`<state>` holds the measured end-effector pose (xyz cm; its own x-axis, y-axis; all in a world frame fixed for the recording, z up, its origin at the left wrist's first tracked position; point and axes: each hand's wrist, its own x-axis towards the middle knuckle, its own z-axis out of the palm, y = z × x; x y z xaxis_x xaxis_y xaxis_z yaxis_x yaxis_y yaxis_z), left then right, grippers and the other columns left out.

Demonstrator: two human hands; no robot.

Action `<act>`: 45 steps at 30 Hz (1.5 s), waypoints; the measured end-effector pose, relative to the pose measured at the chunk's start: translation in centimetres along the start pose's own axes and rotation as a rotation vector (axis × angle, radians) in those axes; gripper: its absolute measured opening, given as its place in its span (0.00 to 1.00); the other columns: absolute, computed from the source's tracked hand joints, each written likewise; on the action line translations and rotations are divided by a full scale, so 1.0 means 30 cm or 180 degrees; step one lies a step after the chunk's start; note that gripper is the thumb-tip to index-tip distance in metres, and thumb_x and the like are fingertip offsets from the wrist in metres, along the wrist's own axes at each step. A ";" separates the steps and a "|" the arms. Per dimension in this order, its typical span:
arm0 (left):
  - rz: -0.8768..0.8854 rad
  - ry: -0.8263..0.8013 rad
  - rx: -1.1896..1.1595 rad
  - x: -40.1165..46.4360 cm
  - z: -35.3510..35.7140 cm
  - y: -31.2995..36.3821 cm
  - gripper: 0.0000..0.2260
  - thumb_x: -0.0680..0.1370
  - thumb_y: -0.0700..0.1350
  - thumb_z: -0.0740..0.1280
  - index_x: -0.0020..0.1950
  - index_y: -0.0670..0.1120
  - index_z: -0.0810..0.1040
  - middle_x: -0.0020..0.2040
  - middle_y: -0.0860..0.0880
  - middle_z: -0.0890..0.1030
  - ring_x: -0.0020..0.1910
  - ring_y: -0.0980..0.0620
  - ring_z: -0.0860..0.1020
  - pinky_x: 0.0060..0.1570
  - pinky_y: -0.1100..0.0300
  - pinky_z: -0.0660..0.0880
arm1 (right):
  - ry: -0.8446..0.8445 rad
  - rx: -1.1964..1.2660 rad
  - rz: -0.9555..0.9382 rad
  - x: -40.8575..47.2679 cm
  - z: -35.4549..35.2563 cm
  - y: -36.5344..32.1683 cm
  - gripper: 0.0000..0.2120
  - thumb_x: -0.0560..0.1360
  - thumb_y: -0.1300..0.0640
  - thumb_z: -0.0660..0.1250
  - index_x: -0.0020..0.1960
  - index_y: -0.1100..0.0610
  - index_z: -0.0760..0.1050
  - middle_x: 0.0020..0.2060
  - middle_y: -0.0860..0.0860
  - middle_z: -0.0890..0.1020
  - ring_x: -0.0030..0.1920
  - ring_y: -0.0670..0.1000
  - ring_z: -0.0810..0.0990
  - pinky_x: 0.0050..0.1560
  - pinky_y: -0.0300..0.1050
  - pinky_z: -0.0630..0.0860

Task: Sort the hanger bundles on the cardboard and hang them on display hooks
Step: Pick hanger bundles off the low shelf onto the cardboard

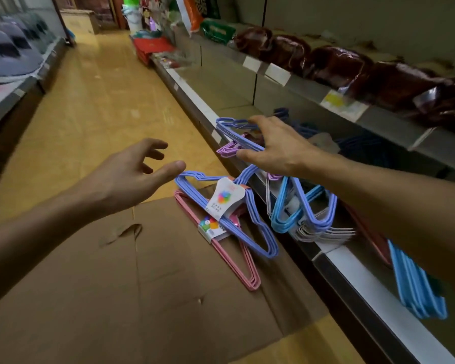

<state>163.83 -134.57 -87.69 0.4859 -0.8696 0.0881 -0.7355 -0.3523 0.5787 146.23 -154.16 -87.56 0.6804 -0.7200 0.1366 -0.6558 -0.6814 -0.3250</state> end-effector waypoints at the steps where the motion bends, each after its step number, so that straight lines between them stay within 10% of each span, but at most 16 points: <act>1: 0.0000 0.0038 -0.0027 0.001 0.023 -0.012 0.35 0.72 0.67 0.61 0.76 0.53 0.63 0.71 0.50 0.72 0.58 0.54 0.73 0.50 0.55 0.73 | 0.0011 -0.0010 -0.0031 0.005 0.028 0.007 0.40 0.73 0.35 0.67 0.79 0.48 0.56 0.75 0.53 0.64 0.72 0.57 0.69 0.70 0.63 0.68; 14: 0.0096 0.0381 0.0052 0.070 0.022 0.051 0.32 0.74 0.69 0.59 0.73 0.55 0.67 0.68 0.52 0.74 0.56 0.54 0.74 0.43 0.60 0.70 | 0.0189 0.0457 -0.0248 0.069 0.099 0.042 0.33 0.76 0.39 0.67 0.75 0.51 0.63 0.72 0.53 0.71 0.68 0.54 0.72 0.66 0.60 0.73; 22: 0.0199 0.0286 0.0019 -0.007 0.131 0.021 0.29 0.73 0.67 0.61 0.71 0.57 0.69 0.65 0.55 0.76 0.54 0.57 0.75 0.40 0.64 0.70 | 0.0477 0.0160 0.0435 -0.001 0.131 0.184 0.21 0.77 0.45 0.66 0.66 0.54 0.70 0.62 0.55 0.76 0.58 0.59 0.77 0.57 0.60 0.77; 32: 0.0466 0.0061 -0.0694 0.043 0.324 0.094 0.22 0.75 0.63 0.64 0.66 0.57 0.73 0.60 0.57 0.78 0.47 0.66 0.76 0.39 0.70 0.69 | 0.0567 -0.0449 0.1491 -0.180 0.146 0.398 0.25 0.79 0.47 0.62 0.73 0.54 0.61 0.70 0.59 0.65 0.68 0.65 0.66 0.65 0.59 0.67; 40: 0.0836 -0.0129 -0.1037 0.110 0.418 0.135 0.20 0.77 0.60 0.65 0.67 0.54 0.73 0.58 0.58 0.78 0.50 0.62 0.78 0.49 0.58 0.77 | 0.0569 0.1513 0.2738 -0.179 0.231 0.443 0.17 0.77 0.58 0.67 0.62 0.64 0.70 0.45 0.57 0.77 0.43 0.56 0.79 0.36 0.45 0.71; 45: 0.0833 -0.0323 -0.1096 0.113 0.495 0.080 0.21 0.76 0.62 0.65 0.67 0.56 0.72 0.60 0.58 0.77 0.49 0.63 0.78 0.42 0.59 0.77 | 0.0998 0.2567 0.2977 -0.146 0.270 0.443 0.09 0.78 0.69 0.58 0.54 0.69 0.76 0.38 0.60 0.79 0.35 0.56 0.78 0.38 0.49 0.74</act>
<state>156.72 -143.50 -98.05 0.2428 -0.9498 0.1973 -0.6191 0.0049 0.7853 137.19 -159.00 -100.05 -0.1102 -0.9558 -0.2726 -0.3828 0.2940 -0.8758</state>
